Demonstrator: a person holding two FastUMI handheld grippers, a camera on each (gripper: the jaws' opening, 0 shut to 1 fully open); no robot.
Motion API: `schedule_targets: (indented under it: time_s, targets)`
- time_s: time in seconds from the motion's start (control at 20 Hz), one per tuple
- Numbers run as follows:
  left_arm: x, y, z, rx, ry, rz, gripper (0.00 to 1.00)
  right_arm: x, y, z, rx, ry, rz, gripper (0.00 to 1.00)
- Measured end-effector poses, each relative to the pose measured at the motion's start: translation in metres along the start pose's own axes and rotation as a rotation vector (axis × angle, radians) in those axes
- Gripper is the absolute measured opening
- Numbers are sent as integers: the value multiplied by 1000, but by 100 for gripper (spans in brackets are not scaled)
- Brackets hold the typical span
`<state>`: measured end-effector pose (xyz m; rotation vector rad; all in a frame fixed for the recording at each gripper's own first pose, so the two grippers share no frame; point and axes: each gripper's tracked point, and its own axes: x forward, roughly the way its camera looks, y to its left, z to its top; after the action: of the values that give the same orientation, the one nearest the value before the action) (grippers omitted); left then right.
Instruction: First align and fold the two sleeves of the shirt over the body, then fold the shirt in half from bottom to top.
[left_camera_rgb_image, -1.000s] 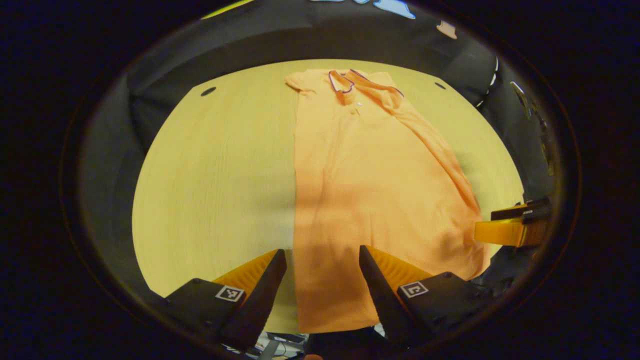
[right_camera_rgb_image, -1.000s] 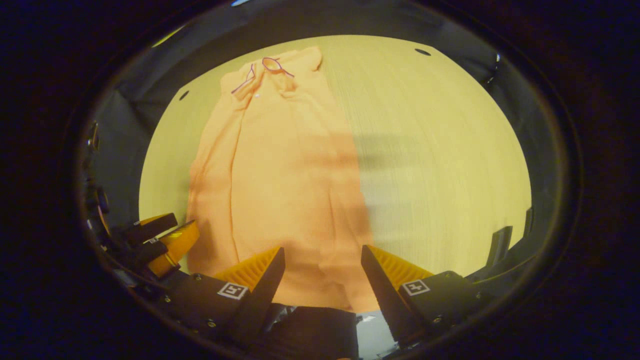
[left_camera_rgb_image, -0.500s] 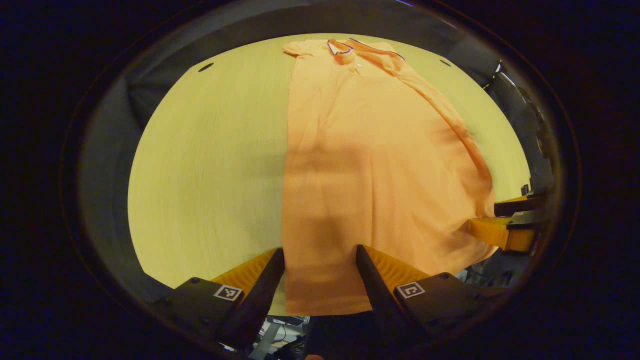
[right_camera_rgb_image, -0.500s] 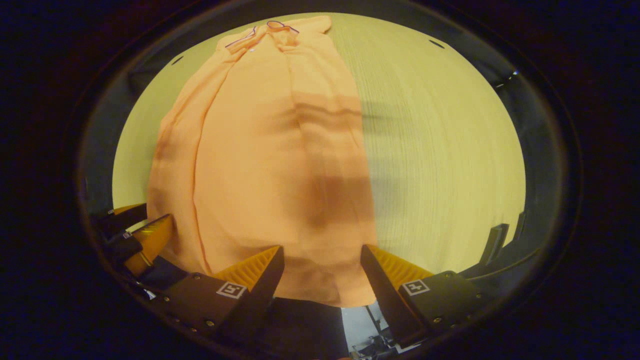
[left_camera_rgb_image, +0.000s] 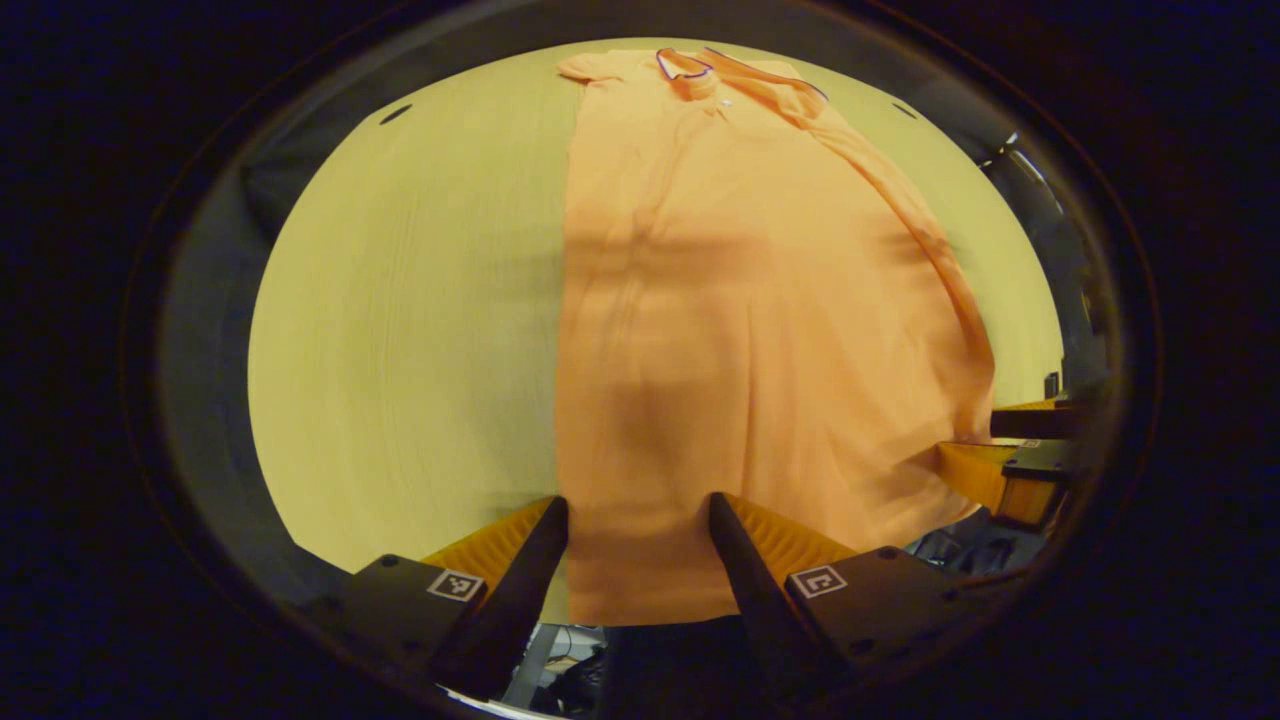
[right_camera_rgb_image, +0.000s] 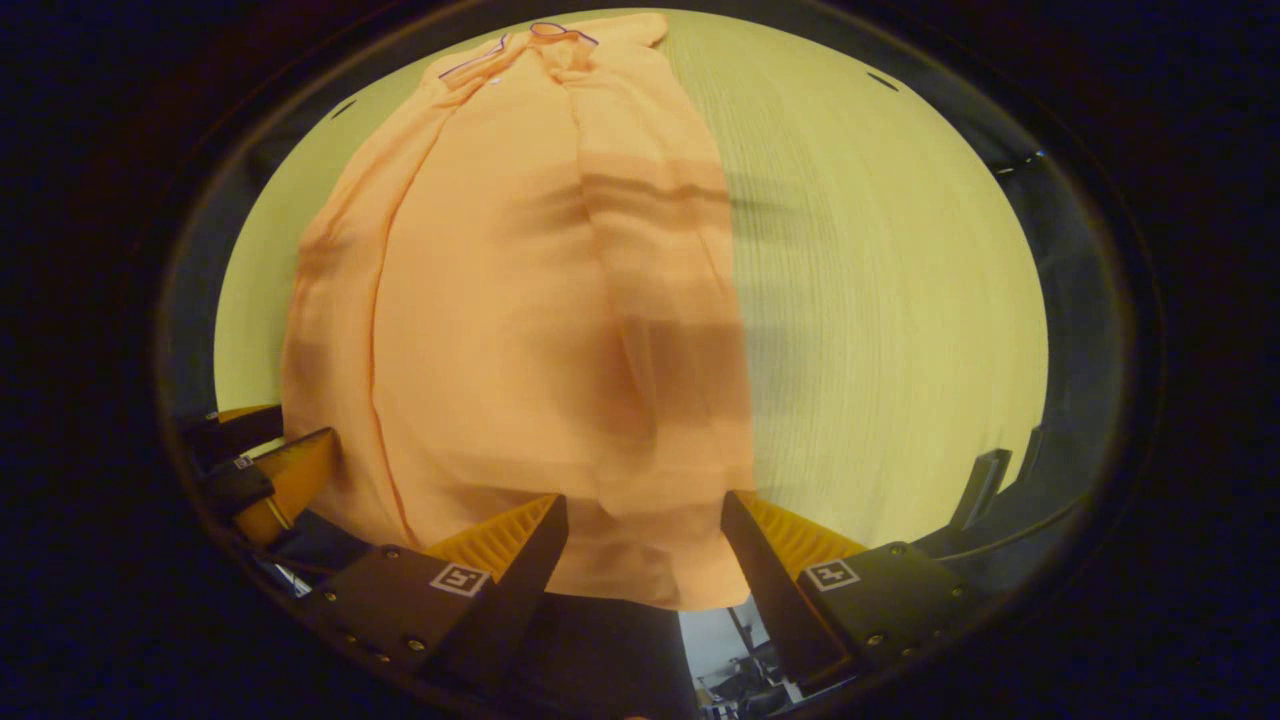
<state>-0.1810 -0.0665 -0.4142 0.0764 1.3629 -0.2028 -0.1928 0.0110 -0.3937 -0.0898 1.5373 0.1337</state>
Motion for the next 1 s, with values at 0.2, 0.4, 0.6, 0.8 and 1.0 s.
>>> schedule_targets:
  time_s: [0.2, 0.4, 0.6, 0.8, 1.0]
  targets:
    - [2, -11, 9, 39, -22, -17, 65, -1, 0, 8, 15, -10, 1, 70]
    - [5, -18, 14, 40, -49, -36, 13, -1, 5, 8, 36, -8, 21, 9]
    - [2, -18, 16, 11, -55, -49, 6, -2, 6, 11, 79, -14, 59, 1]
    - [-15, -17, 35, -11, -94, -68, 6, -19, 10, 26, 116, -45, 94, 1]
    - [-38, -9, 80, -27, -178, -69, 10, -52, 12, 65, 99, -140, 103, 0]
